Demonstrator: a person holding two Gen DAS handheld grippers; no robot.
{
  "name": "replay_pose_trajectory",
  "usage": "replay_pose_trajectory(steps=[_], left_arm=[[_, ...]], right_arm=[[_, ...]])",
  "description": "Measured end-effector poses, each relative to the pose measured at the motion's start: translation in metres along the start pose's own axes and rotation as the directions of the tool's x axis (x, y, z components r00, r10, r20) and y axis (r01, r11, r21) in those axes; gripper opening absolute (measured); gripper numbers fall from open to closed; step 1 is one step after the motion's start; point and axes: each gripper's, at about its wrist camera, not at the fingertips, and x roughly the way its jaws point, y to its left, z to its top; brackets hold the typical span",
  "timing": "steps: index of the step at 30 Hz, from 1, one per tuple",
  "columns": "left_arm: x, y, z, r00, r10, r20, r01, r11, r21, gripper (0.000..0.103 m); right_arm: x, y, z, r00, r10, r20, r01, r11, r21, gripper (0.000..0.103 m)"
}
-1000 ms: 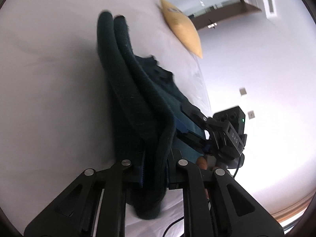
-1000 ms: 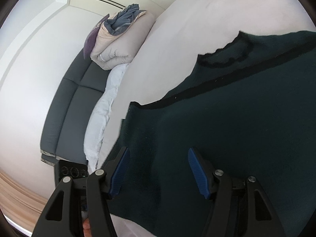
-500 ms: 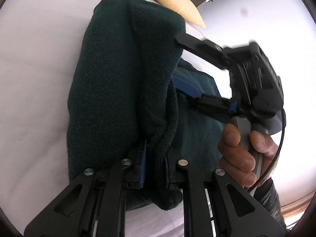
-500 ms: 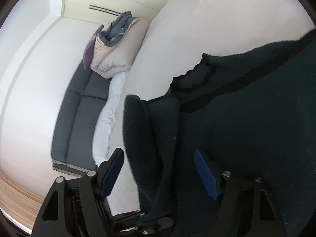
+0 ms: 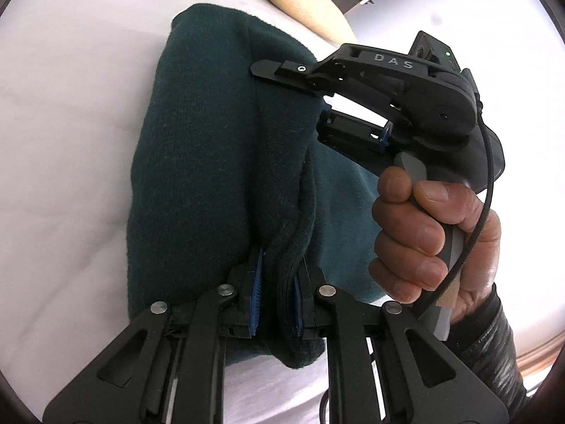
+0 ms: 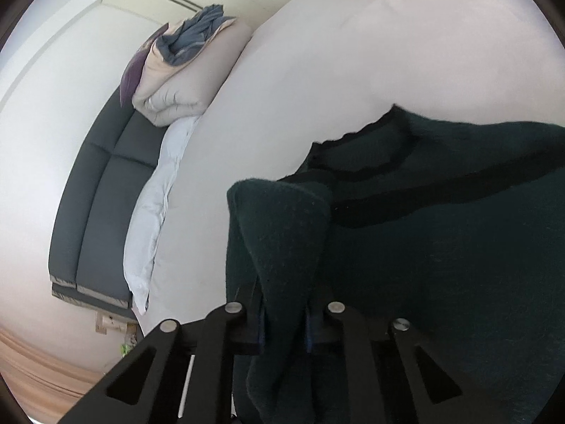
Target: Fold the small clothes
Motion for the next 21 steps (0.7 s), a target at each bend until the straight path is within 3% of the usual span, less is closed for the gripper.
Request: replay_pose_trajectory(steps=[8, 21], left_arm=[[-0.017, -0.025, 0.006, 1.000, -0.022, 0.010, 0.022, 0.998, 0.063, 0.013], [0.006, -0.073, 0.025, 0.995, -0.034, -0.092, 0.049, 0.986, 0.162, 0.013]], right_arm=[[-0.035, -0.002, 0.007, 0.999, -0.027, 0.030, 0.028, 0.998, -0.048, 0.014], [-0.103, -0.069, 0.012, 0.995, -0.073, 0.064, 0.073, 0.997, -0.008, 0.014]])
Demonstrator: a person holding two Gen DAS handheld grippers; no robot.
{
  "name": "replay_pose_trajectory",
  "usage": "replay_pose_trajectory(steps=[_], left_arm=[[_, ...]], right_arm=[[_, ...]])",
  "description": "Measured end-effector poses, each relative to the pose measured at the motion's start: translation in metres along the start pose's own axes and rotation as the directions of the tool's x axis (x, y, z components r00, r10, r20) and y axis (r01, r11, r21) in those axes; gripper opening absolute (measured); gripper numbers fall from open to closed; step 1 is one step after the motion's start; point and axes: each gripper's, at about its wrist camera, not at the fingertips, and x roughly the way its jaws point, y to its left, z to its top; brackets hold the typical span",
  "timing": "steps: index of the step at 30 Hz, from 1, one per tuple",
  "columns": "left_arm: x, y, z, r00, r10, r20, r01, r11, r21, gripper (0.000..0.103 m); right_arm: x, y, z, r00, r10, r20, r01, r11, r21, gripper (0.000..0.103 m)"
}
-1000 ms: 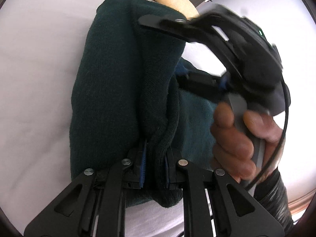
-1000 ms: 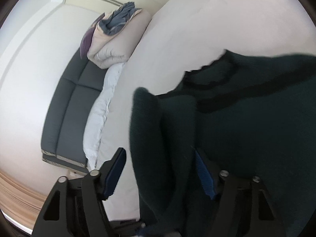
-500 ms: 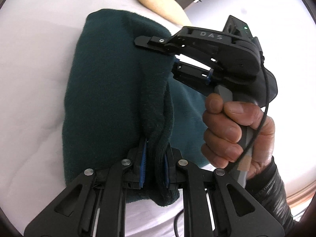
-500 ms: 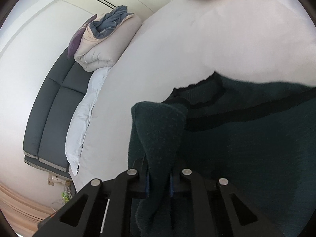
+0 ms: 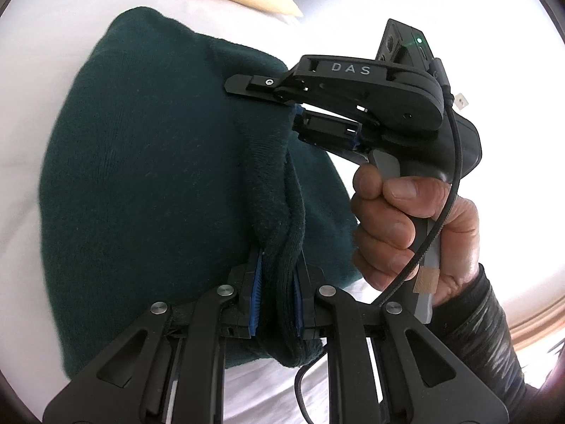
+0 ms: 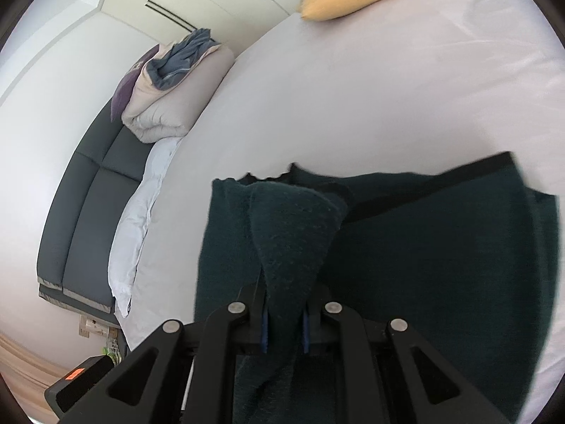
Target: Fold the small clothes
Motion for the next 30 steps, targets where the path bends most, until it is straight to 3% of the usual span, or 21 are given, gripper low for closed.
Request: replay_pose_trajectory(steps=[5, 8, 22, 24, 26, 27, 28, 30], left_arm=[[0.004, -0.009, 0.017, 1.000, 0.002, -0.021, -0.001, 0.999, 0.040, 0.013], [-0.006, 0.011, 0.031, 1.000, -0.002, -0.031, 0.004, 0.998, 0.062, 0.013], [0.023, 0.006, 0.032, 0.999, -0.016, -0.047, 0.019, 0.997, 0.077, 0.014], [0.020, 0.016, 0.030, 0.999, -0.022, -0.049, 0.025, 0.998, 0.057, 0.023], [0.004, 0.025, 0.025, 0.997, -0.047, -0.054, 0.050, 0.997, 0.057, 0.038], [-0.008, 0.028, 0.021, 0.996, -0.066, -0.056, 0.070, 0.995, 0.067, 0.057], [-0.018, 0.031, 0.018, 0.996, -0.077, -0.051, 0.080, 0.994, 0.077, 0.066], [-0.051, 0.045, 0.010, 0.994, -0.107, -0.024, 0.109, 0.989, 0.098, 0.068]], right_arm=[[-0.017, -0.021, 0.003, 1.000, -0.020, 0.006, 0.020, 1.000, 0.013, 0.014], [-0.026, -0.030, 0.007, 0.999, -0.033, 0.005, 0.033, 0.999, 0.011, 0.014], [-0.050, -0.075, 0.026, 0.992, -0.111, -0.064, 0.112, 0.994, 0.008, 0.014], [-0.049, -0.084, 0.027, 0.990, -0.120, -0.074, 0.122, 0.992, 0.019, 0.015], [-0.047, -0.091, 0.025, 0.990, -0.123, -0.072, 0.126, 0.991, 0.037, 0.018], [-0.047, -0.096, 0.023, 0.992, -0.107, -0.067, 0.111, 0.992, 0.055, 0.019], [-0.049, -0.098, 0.021, 0.994, -0.096, -0.059, 0.099, 0.993, 0.066, 0.019], [-0.053, -0.101, 0.016, 0.997, -0.071, -0.044, 0.074, 0.993, 0.089, 0.023]])
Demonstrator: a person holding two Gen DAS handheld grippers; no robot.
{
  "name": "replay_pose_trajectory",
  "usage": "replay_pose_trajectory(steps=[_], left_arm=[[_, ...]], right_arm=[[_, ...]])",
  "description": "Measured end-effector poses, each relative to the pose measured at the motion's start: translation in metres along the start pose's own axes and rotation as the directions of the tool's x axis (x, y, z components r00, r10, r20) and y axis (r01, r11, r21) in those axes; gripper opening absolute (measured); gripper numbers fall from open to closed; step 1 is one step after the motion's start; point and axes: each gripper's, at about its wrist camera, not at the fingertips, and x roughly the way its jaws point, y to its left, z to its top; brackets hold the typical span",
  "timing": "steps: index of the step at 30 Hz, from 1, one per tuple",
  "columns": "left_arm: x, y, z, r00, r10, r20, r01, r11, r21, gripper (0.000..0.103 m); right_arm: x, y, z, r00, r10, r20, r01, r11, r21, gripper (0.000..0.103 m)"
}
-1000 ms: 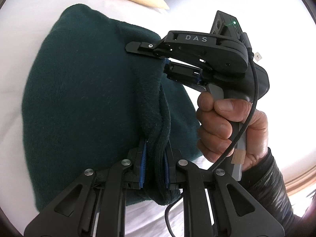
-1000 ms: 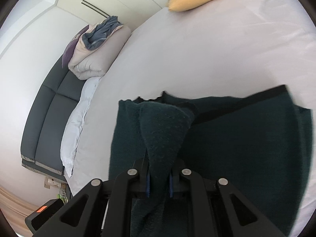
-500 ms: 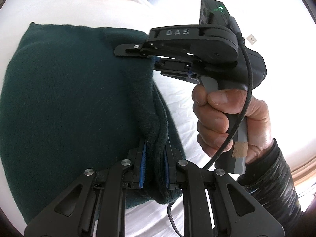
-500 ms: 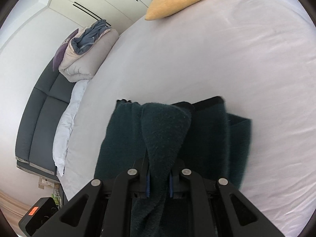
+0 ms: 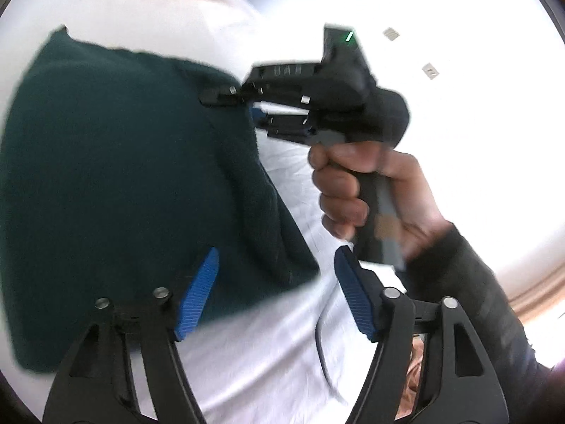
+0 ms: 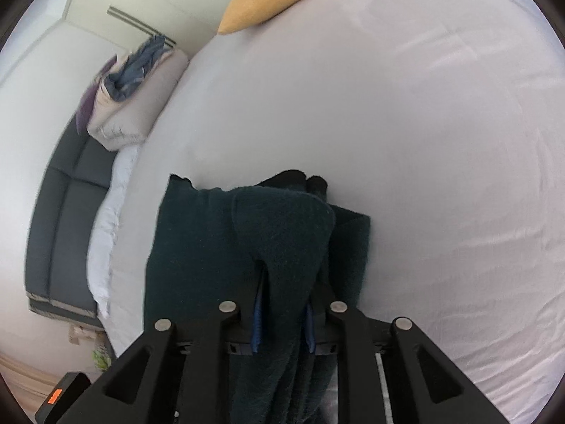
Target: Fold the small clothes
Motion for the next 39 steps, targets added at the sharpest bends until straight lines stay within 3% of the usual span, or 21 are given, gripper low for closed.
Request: replay_pose_trajectory(steps=[3, 5, 7, 11, 12, 16, 18, 22, 28, 34, 36, 39], left_arm=[[-0.047, 0.031, -0.008, 0.998, 0.028, 0.056, -0.028, 1.000, -0.012, 0.069], [-0.069, 0.058, -0.005, 0.995, 0.058, 0.085, -0.054, 0.998, -0.041, 0.069], [-0.085, 0.083, -0.002, 0.993, 0.077, 0.094, -0.068, 0.993, -0.094, 0.069], [-0.114, 0.106, 0.003, 0.985, 0.115, 0.132, -0.105, 0.991, -0.080, 0.069], [-0.118, 0.110, 0.005, 0.984, 0.121, 0.130, -0.111, 0.991, -0.077, 0.069], [-0.123, 0.126, 0.005, 0.985, 0.141, 0.100, -0.134, 0.989, -0.066, 0.069], [-0.122, 0.135, 0.005, 0.987, 0.142, 0.081, -0.138, 0.989, -0.050, 0.069], [-0.111, 0.141, 0.003, 0.985, 0.159, 0.062, -0.158, 0.987, -0.026, 0.069], [-0.113, 0.153, 0.001, 0.980, 0.196, 0.036, -0.196, 0.980, 0.017, 0.069], [-0.112, 0.158, 0.008, 0.974, 0.224, 0.026, -0.225, 0.974, 0.024, 0.069], [-0.096, 0.145, 0.000, 0.973, 0.230, 0.024, -0.230, 0.973, 0.028, 0.069], [-0.087, 0.131, -0.005, 0.972, 0.232, 0.021, -0.233, 0.972, 0.033, 0.069]], right_arm=[[-0.014, -0.001, -0.015, 0.999, 0.035, 0.006, -0.036, 0.999, 0.037, 0.029], [-0.024, 0.007, -0.032, 0.998, 0.055, 0.017, -0.056, 0.998, 0.032, 0.043], [-0.032, 0.015, -0.052, 0.998, 0.063, 0.014, -0.063, 0.998, 0.022, 0.049], [-0.033, 0.035, -0.091, 1.000, -0.006, -0.016, 0.006, 0.999, -0.034, 0.049], [-0.035, 0.039, -0.101, 0.999, -0.035, -0.013, 0.034, 0.998, -0.052, 0.048], [-0.040, 0.026, -0.119, 0.998, -0.062, 0.005, 0.062, 0.998, -0.006, 0.020], [-0.045, 0.010, -0.125, 0.998, -0.050, 0.026, 0.049, 0.998, 0.047, 0.014], [-0.047, -0.012, -0.129, 0.998, -0.009, 0.070, 0.003, 0.996, 0.094, 0.010], [-0.044, -0.043, -0.141, 0.982, 0.133, 0.134, -0.156, 0.970, 0.185, 0.009], [-0.063, 0.002, -0.152, 0.989, -0.016, 0.146, 0.004, 0.997, 0.079, 0.023], [-0.061, 0.004, -0.159, 0.987, -0.082, 0.135, 0.078, 0.996, 0.033, 0.013], [-0.067, -0.009, -0.162, 0.986, -0.073, 0.152, 0.063, 0.996, 0.069, 0.014]])
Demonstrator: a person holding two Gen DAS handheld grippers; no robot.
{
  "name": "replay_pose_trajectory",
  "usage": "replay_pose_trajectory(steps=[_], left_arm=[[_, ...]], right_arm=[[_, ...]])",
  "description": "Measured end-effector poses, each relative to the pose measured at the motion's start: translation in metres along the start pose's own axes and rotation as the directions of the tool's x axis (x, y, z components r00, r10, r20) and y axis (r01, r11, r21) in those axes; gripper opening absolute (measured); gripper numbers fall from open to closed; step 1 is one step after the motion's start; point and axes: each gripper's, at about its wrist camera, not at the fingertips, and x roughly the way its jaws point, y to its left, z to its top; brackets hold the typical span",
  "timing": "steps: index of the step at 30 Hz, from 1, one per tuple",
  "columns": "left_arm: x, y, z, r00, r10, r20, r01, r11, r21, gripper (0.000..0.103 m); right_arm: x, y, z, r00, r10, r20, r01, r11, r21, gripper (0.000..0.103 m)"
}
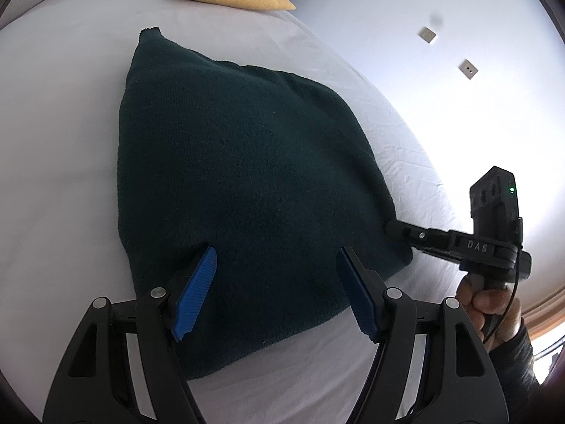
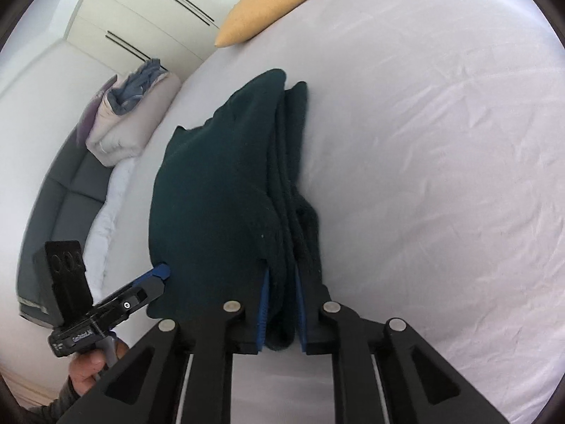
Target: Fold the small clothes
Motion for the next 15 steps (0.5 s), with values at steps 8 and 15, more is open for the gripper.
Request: replay_pose_trajectory(steps=[8, 15], left_arm=[[0.015, -0.030, 0.001, 1.000, 0.004, 0.006, -0.004, 1.000, 0.005, 0.069], [-0.022, -0.047, 0.019, 0.995, 0.055, 0.078, -0.059, 0.997, 0.054, 0.069]], right_arm=[[-0.044, 0.010, 0.011, 0.977, -0.152, 0.149, 0.157, 0.987, -0.023, 0.034], [-0.022, 0.049, 0.049, 0.986, 0.074, 0.149, -0.064, 0.996, -0.069, 0.028]])
